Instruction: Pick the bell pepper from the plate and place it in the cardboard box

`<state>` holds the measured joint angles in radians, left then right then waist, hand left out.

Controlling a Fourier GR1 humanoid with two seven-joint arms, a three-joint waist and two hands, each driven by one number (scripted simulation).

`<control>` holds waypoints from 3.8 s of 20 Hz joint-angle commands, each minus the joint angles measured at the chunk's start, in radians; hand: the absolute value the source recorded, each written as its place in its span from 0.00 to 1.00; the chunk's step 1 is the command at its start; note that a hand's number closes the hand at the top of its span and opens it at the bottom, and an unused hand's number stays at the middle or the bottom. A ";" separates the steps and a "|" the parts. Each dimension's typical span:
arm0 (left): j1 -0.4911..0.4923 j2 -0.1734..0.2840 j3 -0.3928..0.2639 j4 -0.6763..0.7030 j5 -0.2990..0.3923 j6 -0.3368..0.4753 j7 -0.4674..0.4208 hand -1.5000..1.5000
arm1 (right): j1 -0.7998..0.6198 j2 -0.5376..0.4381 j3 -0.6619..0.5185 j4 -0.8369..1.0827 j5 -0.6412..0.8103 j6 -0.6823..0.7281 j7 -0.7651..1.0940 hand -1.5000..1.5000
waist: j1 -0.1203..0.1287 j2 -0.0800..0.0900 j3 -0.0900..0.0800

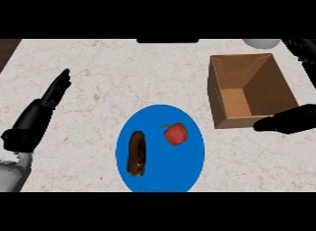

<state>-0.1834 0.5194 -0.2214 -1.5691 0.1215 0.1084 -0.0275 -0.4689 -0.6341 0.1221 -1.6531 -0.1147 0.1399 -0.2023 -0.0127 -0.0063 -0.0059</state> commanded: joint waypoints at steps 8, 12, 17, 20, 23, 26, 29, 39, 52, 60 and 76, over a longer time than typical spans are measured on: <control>-0.071 -0.032 0.003 0.092 -0.002 -0.101 -0.097 0.50 | -0.050 -0.056 0.223 -0.094 0.445 0.003 -0.144 0.00 | 0.013 0.007 0.005; -0.082 -0.042 -0.016 0.042 -0.025 -0.071 -0.020 0.50 | -0.112 -0.121 0.326 -0.184 0.561 0.124 0.079 0.00 | 0.010 0.000 0.003; -0.043 -0.041 -0.003 0.051 -0.021 -0.102 -0.064 0.50 | -0.110 -0.111 0.465 -0.301 0.677 0.258 0.226 0.00 | 0.008 -0.001 0.004; -0.083 -0.072 -0.019 0.056 -0.039 -0.091 -0.035 0.50 | -0.216 -0.013 0.544 -0.305 0.737 0.364 0.398 0.00 | 0.018 0.002 0.004; -0.047 -0.058 0.008 0.057 -0.033 -0.100 -0.064 0.50 | -0.215 0.111 0.663 -0.347 0.816 0.433 0.579 0.00 | 0.019 0.000 0.004; 0.009 -0.082 -0.005 0.034 -0.050 -0.097 -0.093 0.50 | -0.157 0.179 0.710 -0.401 0.850 0.503 0.713 0.00 | 0.014 0.000 0.004; -0.055 -0.037 0.072 0.079 -0.019 -0.165 -0.075 0.50 | -0.148 0.233 0.684 -0.396 0.845 0.599 0.758 0.00 | 0.011 0.004 0.005; -0.001 -0.118 0.066 0.034 -0.110 -0.164 -0.081 0.50 | -0.038 0.282 0.734 -0.272 1.068 0.521 0.679 0.00 | 0.015 0.006 0.006; -0.057 -0.187 0.119 0.011 -0.145 -0.203 0.005 0.50 | -0.015 0.348 0.694 -0.115 1.267 0.467 0.557 0.00 | 0.014 0.006 0.006; -0.008 -0.181 0.159 0.014 -0.181 -0.255 -0.056 0.50 | -0.033 0.505 0.664 0.081 1.371 0.409 0.518 0.00 | 0.019 0.006 0.006; 0.023 -0.239 0.193 -0.077 -0.210 -0.308 0.027 0.50 | 0.028 0.519 0.548 0.234 1.535 0.296 0.378 0.00 | 0.018 0.005 0.006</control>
<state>-0.1975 0.2845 -0.0333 -1.5554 -0.0966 -0.1817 -0.0719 -0.4621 -0.1311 0.6950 -1.4645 1.3843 0.4750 0.1890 0.0027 -0.0002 0.0000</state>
